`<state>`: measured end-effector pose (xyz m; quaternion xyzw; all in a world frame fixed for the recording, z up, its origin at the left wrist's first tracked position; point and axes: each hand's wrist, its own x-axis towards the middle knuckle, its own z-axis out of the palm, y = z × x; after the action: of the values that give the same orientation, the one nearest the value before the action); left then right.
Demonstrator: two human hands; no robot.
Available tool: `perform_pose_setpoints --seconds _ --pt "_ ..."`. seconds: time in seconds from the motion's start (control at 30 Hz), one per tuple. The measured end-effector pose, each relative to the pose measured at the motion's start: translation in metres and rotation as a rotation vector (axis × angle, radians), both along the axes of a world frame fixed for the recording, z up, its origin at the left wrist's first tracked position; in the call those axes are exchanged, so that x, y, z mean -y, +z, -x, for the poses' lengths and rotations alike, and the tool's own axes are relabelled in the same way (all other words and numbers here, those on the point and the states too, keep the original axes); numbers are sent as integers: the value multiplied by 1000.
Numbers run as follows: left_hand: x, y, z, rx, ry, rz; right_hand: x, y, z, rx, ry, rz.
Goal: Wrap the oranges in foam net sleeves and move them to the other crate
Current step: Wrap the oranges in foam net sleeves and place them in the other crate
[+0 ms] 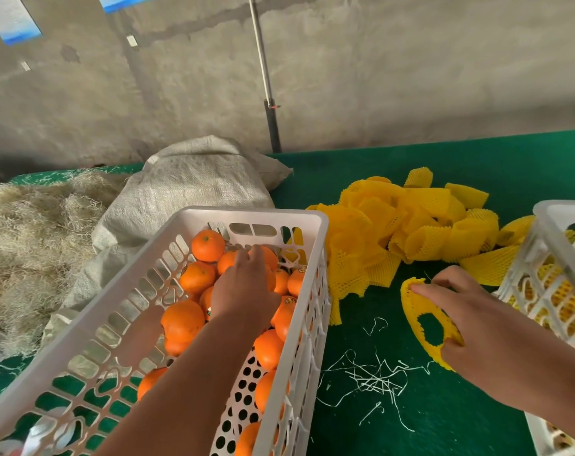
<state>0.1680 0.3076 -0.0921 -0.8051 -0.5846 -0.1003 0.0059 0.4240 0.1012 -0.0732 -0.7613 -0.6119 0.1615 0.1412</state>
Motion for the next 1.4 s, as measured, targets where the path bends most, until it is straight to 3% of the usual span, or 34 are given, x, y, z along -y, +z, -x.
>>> perform_pose_setpoints --seconds 0.3,0.43,0.6,0.73,0.87,1.0,1.13,1.23,1.4 --pt "40 54 -28 208 -378 -397 0 1 1 21 17 -31" --pt "52 72 -28 352 -377 -442 -1 0 0 22 17 -55" --pt "85 82 -42 426 -573 -389 0 -1 -2 23 43 -87" --pt "112 76 -56 400 -737 -211 -1 -2 -4 21 29 -119" --pt "132 61 -67 479 -709 196 -3 -2 -5 -5 68 -178" --pt "128 51 -73 692 -513 737 -3 0 -8 -4 55 -262" --pt "120 50 -77 1098 -409 1100 -2 3 -5 -33 47 -366" --pt "119 54 -77 1205 -396 1170 -2 5 -3 -50 48 -403" --pt "120 56 -77 1209 -364 1129 -3 5 0 -89 89 -428"
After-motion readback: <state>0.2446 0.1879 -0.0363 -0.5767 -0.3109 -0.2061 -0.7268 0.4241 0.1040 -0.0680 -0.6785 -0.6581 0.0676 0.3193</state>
